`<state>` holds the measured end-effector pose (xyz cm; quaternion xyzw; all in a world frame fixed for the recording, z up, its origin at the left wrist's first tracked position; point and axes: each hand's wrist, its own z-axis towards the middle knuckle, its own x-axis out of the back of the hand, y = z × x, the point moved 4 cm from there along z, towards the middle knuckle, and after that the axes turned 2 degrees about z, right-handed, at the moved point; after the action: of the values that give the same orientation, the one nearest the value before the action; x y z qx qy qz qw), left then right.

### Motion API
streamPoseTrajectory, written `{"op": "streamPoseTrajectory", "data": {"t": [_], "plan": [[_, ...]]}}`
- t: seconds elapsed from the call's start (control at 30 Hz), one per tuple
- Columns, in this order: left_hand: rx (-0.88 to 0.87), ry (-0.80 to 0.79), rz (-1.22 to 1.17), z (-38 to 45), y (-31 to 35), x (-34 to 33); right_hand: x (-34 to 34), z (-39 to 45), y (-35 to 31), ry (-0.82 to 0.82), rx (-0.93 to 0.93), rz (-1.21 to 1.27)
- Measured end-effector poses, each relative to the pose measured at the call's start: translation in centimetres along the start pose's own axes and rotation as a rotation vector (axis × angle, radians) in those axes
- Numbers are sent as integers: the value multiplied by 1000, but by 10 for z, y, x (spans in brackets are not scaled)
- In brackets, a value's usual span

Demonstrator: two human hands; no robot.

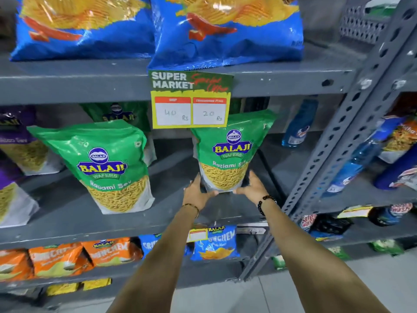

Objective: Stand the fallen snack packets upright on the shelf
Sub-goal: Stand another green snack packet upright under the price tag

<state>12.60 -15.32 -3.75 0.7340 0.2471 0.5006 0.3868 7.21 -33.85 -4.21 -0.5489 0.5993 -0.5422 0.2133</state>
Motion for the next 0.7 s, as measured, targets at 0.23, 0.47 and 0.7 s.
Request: {"op": "streamPoseTrajectory", "data": {"t": [0.23,0.47,0.7], "plan": [[-9,67,-31,-8,-3,2,-5,1,6,-23,7,56],[-2,86,-23,-24,-14,6,-6,-12,11,-29,126,64],[6,88,-32,-30,-12,7,-3,-20,14,-9,152,72]]}}
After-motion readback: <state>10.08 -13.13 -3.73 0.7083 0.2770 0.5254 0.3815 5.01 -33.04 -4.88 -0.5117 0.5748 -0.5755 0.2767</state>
